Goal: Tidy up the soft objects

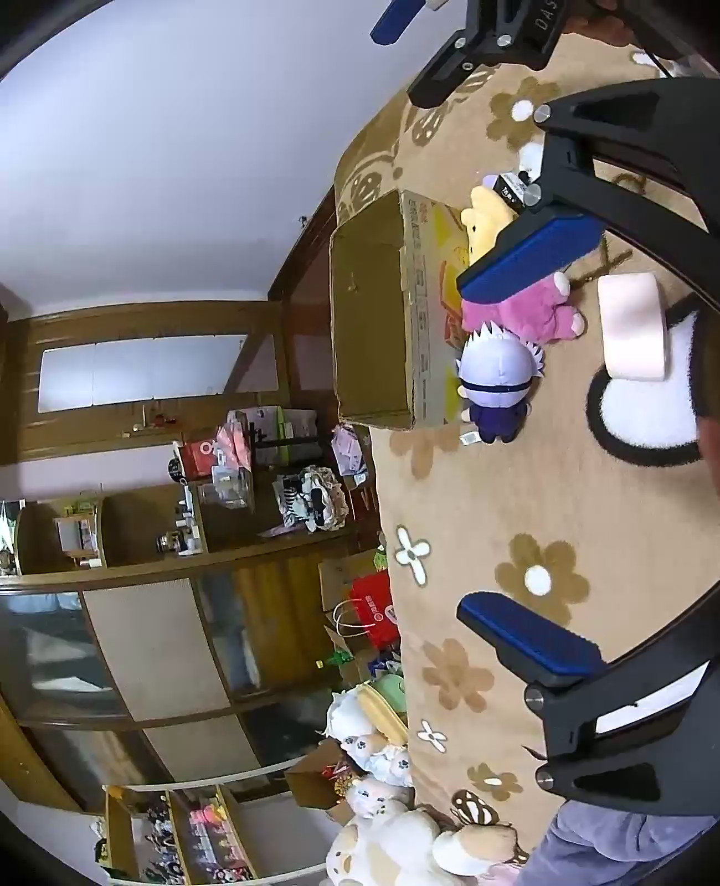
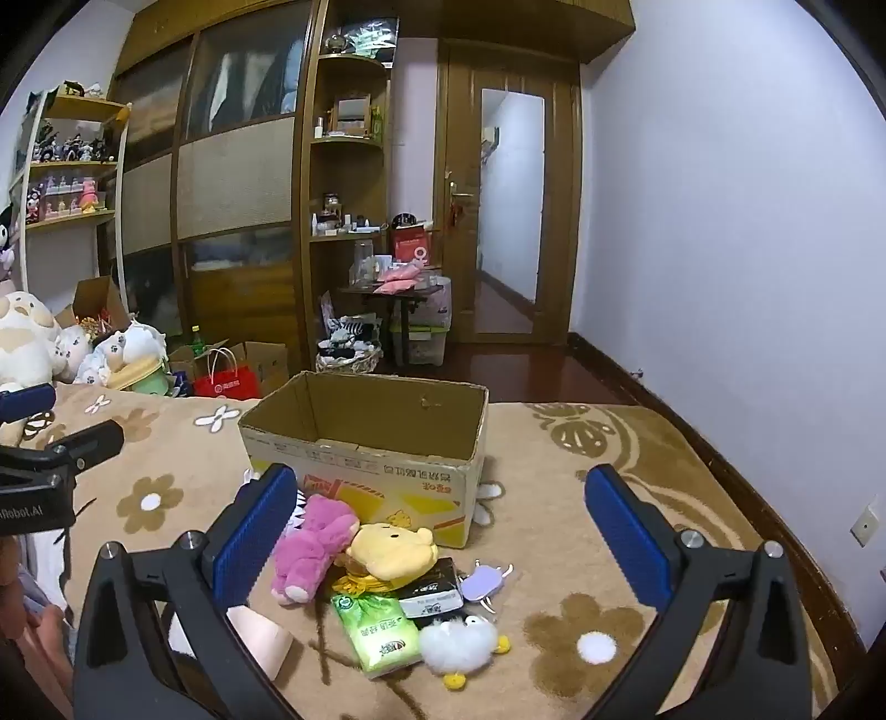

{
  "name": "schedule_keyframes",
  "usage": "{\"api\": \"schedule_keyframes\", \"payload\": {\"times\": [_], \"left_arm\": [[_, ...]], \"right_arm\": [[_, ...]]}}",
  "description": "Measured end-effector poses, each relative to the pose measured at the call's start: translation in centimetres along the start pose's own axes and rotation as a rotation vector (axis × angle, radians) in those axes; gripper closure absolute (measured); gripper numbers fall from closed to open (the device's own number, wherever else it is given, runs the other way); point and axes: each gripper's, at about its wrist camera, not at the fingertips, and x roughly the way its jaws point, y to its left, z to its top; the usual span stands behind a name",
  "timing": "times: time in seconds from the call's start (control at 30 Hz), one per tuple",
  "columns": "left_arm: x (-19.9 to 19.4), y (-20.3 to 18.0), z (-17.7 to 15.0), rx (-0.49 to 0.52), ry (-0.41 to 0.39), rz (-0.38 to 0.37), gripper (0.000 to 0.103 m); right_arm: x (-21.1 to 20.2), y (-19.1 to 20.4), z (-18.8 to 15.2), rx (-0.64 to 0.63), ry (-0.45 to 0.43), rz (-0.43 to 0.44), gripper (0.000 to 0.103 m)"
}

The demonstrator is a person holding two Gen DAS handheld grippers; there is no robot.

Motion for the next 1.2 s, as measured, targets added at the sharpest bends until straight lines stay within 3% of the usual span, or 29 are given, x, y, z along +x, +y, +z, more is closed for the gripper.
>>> {"api": "schedule_keyframes", "payload": {"times": [0.5,0.6,1.2], "left_arm": [[0.7,2.0,-0.3,0.0,0.004,-0.012,0.0],[-0.5,0.6,0.2,-0.004,0.0,0.001,0.0],[-0.4,0.3,0.1,0.0,0.001,0.008,0.0]], "right_arm": [[-0.1,0.1,0.1,-0.013,-0.004,-0.009,0.0],[-0.1,0.1,0.1,-0.012,-0.004,-0.011,0.0],[-0.1,0.3,-0.1,-0.001,0.001,-0.014,0.0]]}}
